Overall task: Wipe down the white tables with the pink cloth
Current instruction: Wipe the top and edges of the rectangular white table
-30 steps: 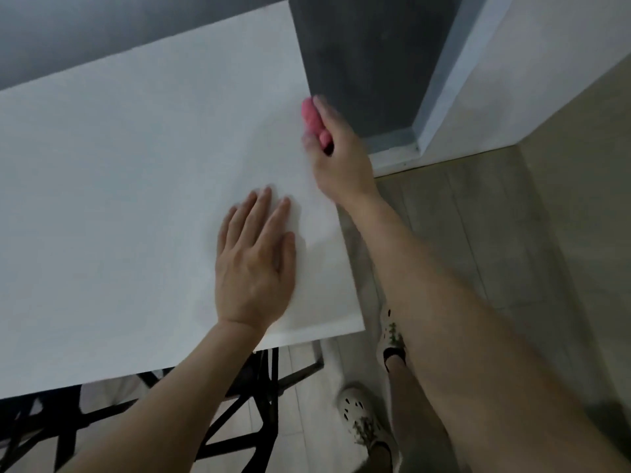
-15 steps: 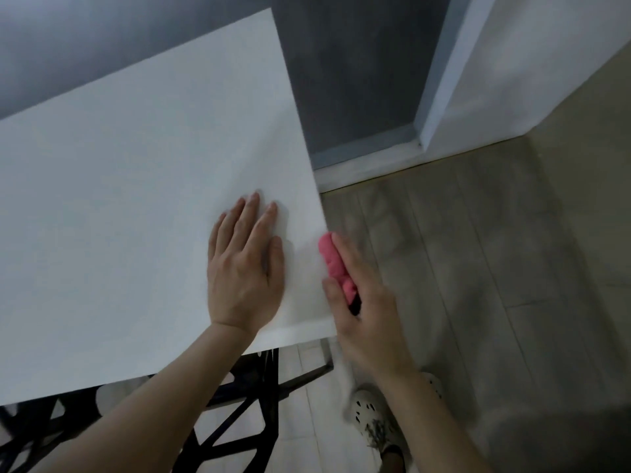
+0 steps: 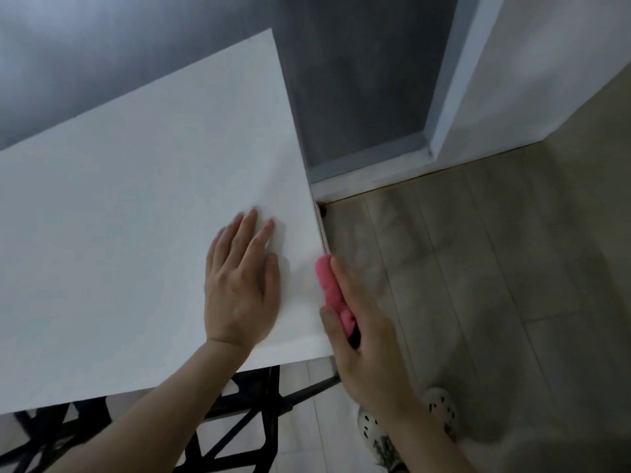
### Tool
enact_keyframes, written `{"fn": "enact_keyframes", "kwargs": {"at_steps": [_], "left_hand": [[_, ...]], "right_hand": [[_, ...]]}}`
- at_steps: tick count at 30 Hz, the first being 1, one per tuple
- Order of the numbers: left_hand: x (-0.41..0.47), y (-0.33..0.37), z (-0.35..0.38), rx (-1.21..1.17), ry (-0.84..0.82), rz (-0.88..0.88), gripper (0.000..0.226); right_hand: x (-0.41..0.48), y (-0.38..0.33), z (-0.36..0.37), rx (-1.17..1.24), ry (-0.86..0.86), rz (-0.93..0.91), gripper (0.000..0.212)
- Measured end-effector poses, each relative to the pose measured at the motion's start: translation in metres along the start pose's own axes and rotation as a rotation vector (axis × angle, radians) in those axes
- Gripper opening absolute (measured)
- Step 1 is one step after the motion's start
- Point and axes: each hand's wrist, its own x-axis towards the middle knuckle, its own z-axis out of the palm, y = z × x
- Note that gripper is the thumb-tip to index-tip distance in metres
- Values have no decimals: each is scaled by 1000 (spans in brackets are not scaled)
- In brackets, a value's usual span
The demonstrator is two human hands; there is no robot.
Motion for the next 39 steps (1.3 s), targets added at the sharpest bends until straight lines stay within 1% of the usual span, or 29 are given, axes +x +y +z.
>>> {"fn": "enact_keyframes", "kwargs": {"at_steps": [2,3,5,9,11,12,13,15,17,19,20,21,22,24,26,28,30,31,32,34,39], "left_hand": [[0,1,0,-1,-1,-1,48],[0,2,0,-2,-1,-3,48],[2,4,-2,-2,1,-4,48],[1,2,-1,-3,3,-5,48],[0,1,0,-7,7,3,47],[1,-1,1,-7,11,6,47],[0,-2,1,-5,11,5,47],[0,0,0,-8,7,-5,47],[-1,2,-1,-6,9,-7,47],[0,2,-1,-4,6,-6,47],[0,1,0,-3,2,-7,47],[0,2,0,-2,-5,-7,47],[-1,2,0,-2,-8,-6,47],[-1,3,-1,-8,-2,-1,47],[0,3,-1,-8,4,2,47],[0,2,-1,-9,6,-5,47],[0,2,-1,-17,10,-2,47],[1,1,0,-21,12,1,47],[1,0,0,-20,13,-1,47],[0,-1,0,-18,13,-9,47],[1,1,1,-2,1,-8,47]], "right_hand": [[-17,-1,1,-41,-11,23,60],[-2,-6,0,-56,-17,45,59],[59,-15,-1,-76,-20,47,59],[226,-22,2,-116,-6,24,57],[277,-23,6,-127,-11,31,58],[287,-22,8,-136,-13,26,58],[281,-23,8,-137,-11,25,58],[234,-18,7,-105,2,18,57],[148,-11,4,-47,-2,-18,59],[64,-8,1,0,-33,0,61],[39,-7,0,1,-38,16,62],[28,-6,-1,-20,-35,33,63],[37,-7,-1,-42,-31,54,63],[93,-18,2,-46,-23,62,60],[180,-24,7,-57,-7,70,59],[271,-33,7,-85,-25,115,60],[327,-40,9,-105,-49,125,61],[338,-40,10,-119,-50,131,61],[337,-40,11,-126,-44,131,60],[295,-35,11,-130,-24,107,59],[64,-8,4,-47,-1,21,60]]}}
